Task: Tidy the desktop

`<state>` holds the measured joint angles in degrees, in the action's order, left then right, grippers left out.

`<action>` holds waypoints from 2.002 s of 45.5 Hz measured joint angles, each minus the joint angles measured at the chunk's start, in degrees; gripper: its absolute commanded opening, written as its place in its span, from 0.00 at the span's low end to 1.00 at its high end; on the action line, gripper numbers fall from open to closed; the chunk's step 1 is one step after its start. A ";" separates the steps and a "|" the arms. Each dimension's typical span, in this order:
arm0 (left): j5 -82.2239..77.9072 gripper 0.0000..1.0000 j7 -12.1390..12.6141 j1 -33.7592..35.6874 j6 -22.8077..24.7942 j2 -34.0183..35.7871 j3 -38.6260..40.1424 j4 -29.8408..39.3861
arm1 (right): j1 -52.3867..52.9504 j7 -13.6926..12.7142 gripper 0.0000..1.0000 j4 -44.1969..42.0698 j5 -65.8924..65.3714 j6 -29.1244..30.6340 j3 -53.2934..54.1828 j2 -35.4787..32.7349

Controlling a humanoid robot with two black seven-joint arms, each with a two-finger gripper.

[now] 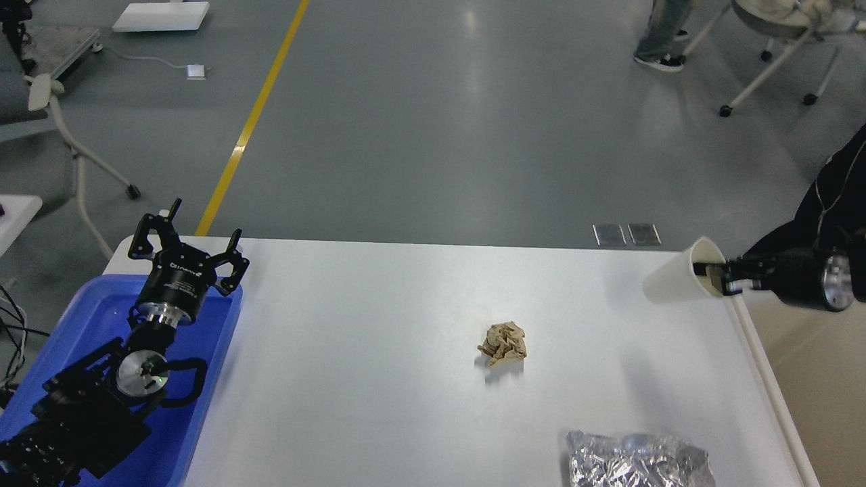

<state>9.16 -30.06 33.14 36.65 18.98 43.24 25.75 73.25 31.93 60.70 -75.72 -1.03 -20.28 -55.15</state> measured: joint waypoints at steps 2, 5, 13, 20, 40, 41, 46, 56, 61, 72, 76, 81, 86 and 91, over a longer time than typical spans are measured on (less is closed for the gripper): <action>-0.02 1.00 0.01 0.00 0.00 0.00 0.00 -0.01 | 1.40 0.80 0.00 0.83 1.69 0.86 0.04 -1.15; -0.02 1.00 0.00 0.00 0.00 0.00 0.00 0.00 | 3.69 2.12 0.00 1.98 5.21 2.46 0.09 -2.97; -0.01 1.00 0.01 0.00 0.00 0.00 0.00 -0.01 | 9.14 4.25 0.00 3.27 14.84 7.03 0.22 -6.20; -0.02 1.00 0.01 0.00 0.00 0.00 -0.01 0.00 | 12.49 5.09 0.00 2.58 21.94 9.98 0.28 -7.58; -0.01 1.00 0.01 -0.01 0.00 0.00 -0.01 0.00 | 3.97 4.28 0.00 -29.11 39.40 12.74 -0.66 2.24; -0.01 1.00 0.01 -0.01 0.00 0.01 -0.01 -0.01 | 3.16 3.91 0.00 -31.49 39.93 12.92 -0.65 3.20; 0.00 1.00 0.01 0.00 0.00 0.00 -0.01 0.00 | -1.09 -0.39 0.00 -43.44 42.53 13.55 -0.23 8.26; -0.02 1.00 0.01 -0.01 0.00 0.00 0.00 0.00 | -7.10 -16.92 0.00 -55.23 49.86 13.98 1.87 13.39; -0.02 1.00 0.01 0.00 0.00 0.00 0.00 0.00 | -8.97 -22.09 0.00 -57.28 52.07 12.94 2.44 14.50; -0.02 1.00 0.01 -0.01 0.00 0.00 0.01 -0.01 | -14.63 -29.19 0.00 -59.54 55.40 3.97 5.60 16.83; -0.02 1.00 0.00 -0.01 0.00 0.00 0.01 0.00 | -18.00 -30.38 0.00 -59.90 56.11 0.59 7.40 18.56; -0.01 1.00 0.00 0.00 0.00 0.00 0.01 0.00 | -22.01 -31.20 0.00 -60.13 56.62 -2.16 9.30 20.84; -0.02 1.00 0.01 -0.01 0.00 0.00 0.01 0.00 | -26.15 -31.70 0.00 -60.36 56.91 -4.31 11.05 23.59; -0.01 1.00 0.00 0.00 0.00 0.00 0.01 0.00 | -29.82 -32.03 0.00 -60.53 57.14 -6.13 12.11 26.82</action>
<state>9.14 -30.06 33.14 36.65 18.98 43.25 25.76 43.43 -0.10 0.17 -18.58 -7.16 -8.17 -28.33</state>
